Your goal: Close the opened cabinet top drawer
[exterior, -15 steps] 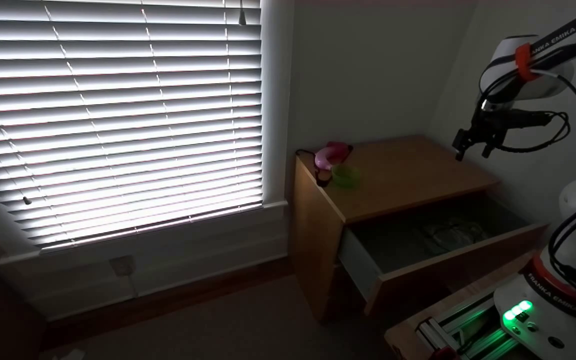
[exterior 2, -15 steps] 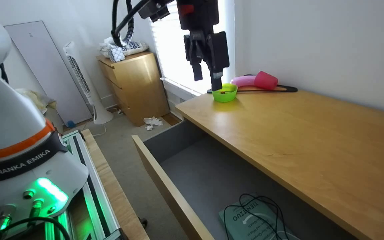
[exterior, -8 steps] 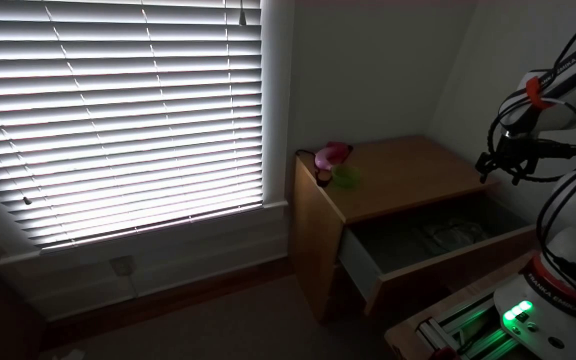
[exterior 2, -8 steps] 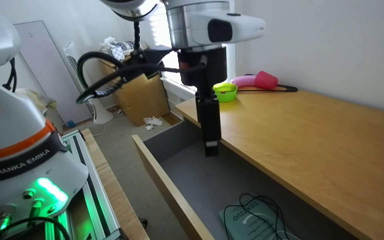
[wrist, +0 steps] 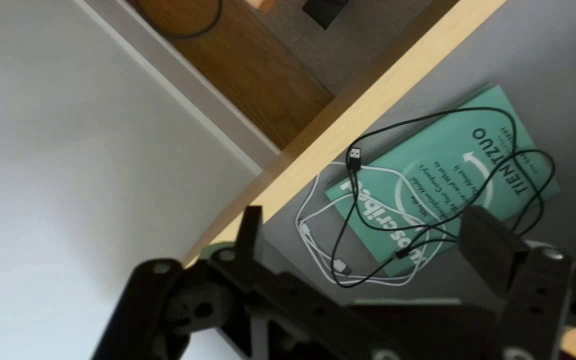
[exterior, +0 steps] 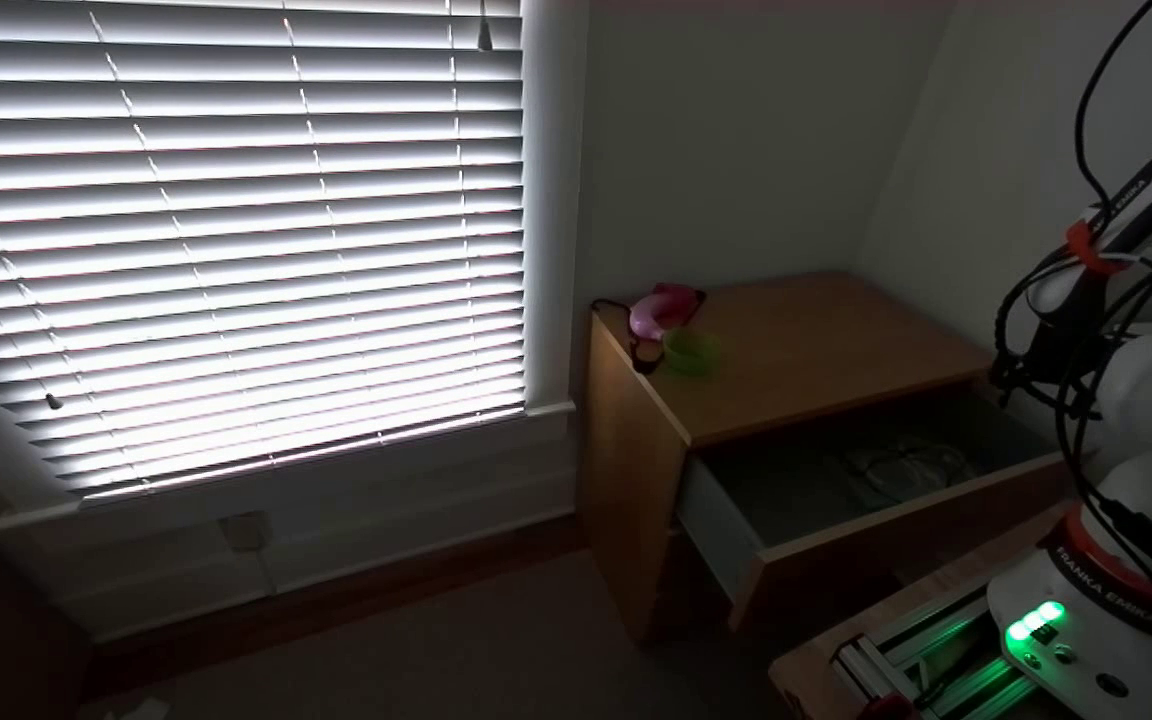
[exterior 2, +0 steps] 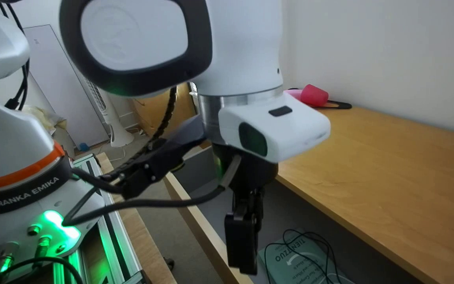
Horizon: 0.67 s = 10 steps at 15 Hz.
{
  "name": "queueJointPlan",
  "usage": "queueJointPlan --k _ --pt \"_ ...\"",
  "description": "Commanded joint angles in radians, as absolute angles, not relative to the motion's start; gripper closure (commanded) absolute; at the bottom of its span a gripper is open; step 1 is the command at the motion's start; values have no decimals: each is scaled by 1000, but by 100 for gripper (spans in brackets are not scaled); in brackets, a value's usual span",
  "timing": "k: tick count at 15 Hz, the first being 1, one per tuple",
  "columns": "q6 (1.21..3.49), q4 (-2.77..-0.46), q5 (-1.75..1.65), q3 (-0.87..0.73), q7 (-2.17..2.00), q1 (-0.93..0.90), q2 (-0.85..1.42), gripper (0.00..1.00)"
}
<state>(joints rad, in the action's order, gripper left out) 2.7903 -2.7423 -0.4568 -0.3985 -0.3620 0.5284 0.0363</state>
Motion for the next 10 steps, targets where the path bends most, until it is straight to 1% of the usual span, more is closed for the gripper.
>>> queueJointPlan --k 1,2,3,6,10 --pt "2887 -2677 -652 -467 -605 531 193 0" --pt "2866 -2657 -686 -491 -662 514 219 0" --pt "2854 -2705 -607 -454 -550 531 141 0" --pt "2854 -2666 -653 -474 -622 529 204 0" --pt "2854 -2656 -653 -474 -630 522 213 0"
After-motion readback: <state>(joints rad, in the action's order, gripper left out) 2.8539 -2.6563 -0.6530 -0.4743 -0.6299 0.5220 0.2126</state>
